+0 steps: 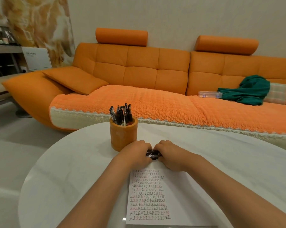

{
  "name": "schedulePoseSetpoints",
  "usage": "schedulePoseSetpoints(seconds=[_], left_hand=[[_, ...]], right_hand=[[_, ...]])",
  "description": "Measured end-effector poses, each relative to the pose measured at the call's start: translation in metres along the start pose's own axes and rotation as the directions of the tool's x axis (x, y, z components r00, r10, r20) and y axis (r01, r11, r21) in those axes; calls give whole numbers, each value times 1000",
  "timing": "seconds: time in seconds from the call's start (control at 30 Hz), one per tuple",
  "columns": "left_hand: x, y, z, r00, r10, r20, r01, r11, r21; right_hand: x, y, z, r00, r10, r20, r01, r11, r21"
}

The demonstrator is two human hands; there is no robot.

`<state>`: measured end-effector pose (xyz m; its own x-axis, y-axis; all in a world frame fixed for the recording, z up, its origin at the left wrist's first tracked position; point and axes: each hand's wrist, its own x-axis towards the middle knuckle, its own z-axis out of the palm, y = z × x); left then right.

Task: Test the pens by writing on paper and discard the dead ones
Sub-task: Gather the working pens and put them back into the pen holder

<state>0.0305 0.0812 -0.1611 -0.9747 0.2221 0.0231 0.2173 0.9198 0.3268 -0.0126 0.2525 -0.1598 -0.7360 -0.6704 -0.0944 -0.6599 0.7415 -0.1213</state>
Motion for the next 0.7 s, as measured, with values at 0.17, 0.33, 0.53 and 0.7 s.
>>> schedulePoseSetpoints(seconds=[0.17, 0.33, 0.53, 0.7], left_hand=[[-2, 1, -2, 1000, 2, 8, -1, 999, -53], [-9, -3, -10, 998, -42, 53, 49, 990, -135], [-17, 4, -54, 951, 15, -309, -124, 934, -336], [-29, 2, -80, 922, 25, -386, -242, 815, -526]], right_hand=[[-3, -4, 6, 999, -37, -18, 35, 994, -100], [-7, -6, 3, 999, -39, -34, 35, 993, -116], [-9, -21, -26, 995, 64, -73, -20, 868, 496], [-9, -52, -55, 996, -12, -92, 76, 681, 728]])
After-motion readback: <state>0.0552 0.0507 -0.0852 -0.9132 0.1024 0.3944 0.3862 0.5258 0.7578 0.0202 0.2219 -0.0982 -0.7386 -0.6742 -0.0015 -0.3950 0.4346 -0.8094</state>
